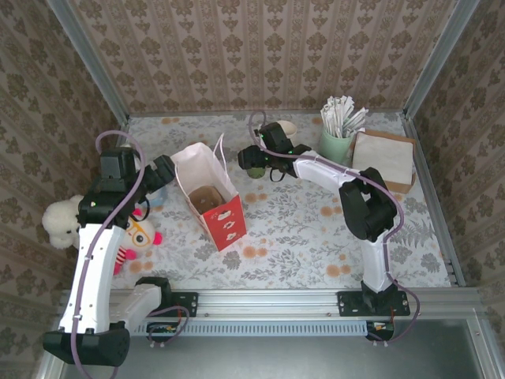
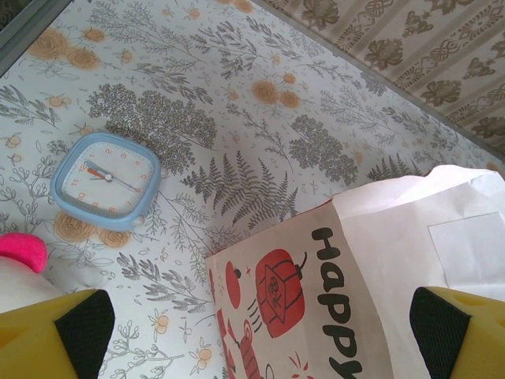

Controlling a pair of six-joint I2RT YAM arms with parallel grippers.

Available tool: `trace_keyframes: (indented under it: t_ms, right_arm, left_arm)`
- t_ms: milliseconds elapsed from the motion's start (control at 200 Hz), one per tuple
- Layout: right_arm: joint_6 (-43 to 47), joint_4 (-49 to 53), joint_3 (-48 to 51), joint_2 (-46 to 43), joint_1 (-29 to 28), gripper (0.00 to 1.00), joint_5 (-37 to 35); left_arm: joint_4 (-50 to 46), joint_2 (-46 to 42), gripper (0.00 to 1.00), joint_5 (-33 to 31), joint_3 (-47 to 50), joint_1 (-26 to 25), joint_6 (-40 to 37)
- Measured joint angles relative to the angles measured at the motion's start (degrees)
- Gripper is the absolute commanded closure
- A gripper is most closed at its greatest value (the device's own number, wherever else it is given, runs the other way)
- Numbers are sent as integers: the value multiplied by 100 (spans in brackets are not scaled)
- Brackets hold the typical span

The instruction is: Pack the takeout coffee

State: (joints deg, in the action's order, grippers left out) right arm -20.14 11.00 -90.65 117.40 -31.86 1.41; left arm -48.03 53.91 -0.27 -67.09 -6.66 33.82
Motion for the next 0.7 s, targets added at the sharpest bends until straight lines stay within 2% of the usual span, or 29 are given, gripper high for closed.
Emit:
trace_keyframes:
  t_ms: [180, 465, 700]
  right_arm:
    - [114, 146, -221, 184, 0, 0, 0]
    - [140, 221, -280, 273, 0, 15, -76]
    - [63, 251, -278, 269, -2, 18, -87]
  left_arm:
    - [0, 0, 0, -4, 0, 0, -57]
    - [7, -4, 0, 44, 20, 0, -129]
    - [7, -31, 0, 48, 42, 0, -221]
